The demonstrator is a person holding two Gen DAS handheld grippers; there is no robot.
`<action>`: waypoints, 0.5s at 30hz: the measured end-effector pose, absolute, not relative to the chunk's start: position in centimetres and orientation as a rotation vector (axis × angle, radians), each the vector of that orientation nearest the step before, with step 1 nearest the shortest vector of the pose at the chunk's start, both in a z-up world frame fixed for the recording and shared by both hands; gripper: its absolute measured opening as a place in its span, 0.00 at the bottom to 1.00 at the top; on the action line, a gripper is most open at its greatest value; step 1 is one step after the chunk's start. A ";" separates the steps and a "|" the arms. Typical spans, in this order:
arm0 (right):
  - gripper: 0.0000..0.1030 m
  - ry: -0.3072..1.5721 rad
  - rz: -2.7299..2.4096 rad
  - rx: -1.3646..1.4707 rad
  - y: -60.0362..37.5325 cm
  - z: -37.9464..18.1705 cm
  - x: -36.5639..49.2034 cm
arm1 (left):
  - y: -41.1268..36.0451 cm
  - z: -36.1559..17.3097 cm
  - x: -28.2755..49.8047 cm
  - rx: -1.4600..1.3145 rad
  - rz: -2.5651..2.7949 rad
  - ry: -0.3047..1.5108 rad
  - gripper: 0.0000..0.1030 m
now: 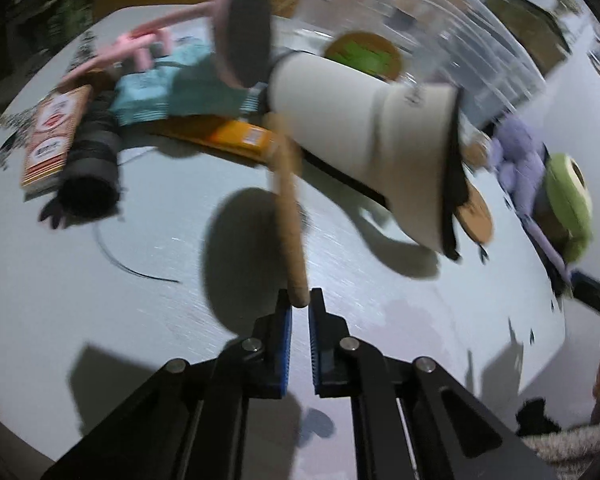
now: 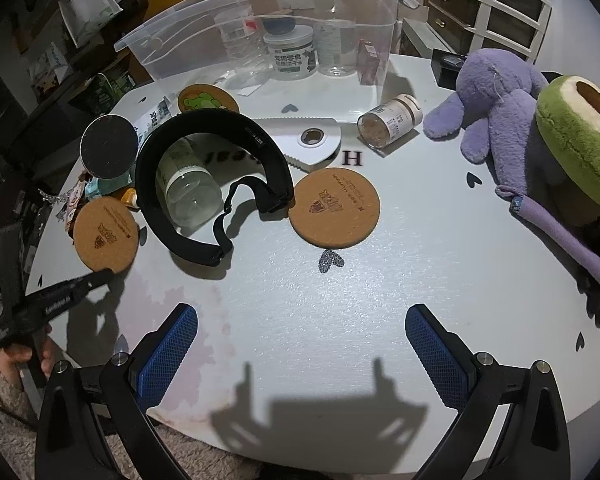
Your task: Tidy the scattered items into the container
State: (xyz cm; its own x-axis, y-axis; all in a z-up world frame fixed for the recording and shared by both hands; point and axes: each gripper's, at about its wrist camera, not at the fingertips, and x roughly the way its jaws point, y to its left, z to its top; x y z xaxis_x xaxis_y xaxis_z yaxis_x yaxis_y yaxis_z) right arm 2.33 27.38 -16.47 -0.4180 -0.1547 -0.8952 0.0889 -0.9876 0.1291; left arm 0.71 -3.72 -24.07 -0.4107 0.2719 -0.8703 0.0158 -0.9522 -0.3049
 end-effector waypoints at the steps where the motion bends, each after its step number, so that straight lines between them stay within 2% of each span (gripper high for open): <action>1: 1.00 -0.095 -2.526 1.608 27.4 -16.5 2.3 | -3.5 -24.1 0.8 -1.613 2.475 -0.395 0.08; 6: 1.00 -0.110 -2.518 1.615 27.6 -16.8 2.4 | -2.7 -24.0 1.5 -1.626 2.427 -0.366 0.10; 8: 1.00 -0.119 -2.518 1.616 27.8 -16.8 2.4 | -2.3 -24.0 1.7 -1.632 2.408 -0.354 0.19; 10: 1.00 -0.129 -2.515 1.620 27.8 -16.9 2.4 | -2.7 -24.0 1.9 -1.642 2.415 -0.360 0.38; 15: 1.00 -0.144 -2.509 1.627 27.9 -17.1 2.3 | -4.5 -24.0 2.4 -1.673 2.467 -0.397 0.49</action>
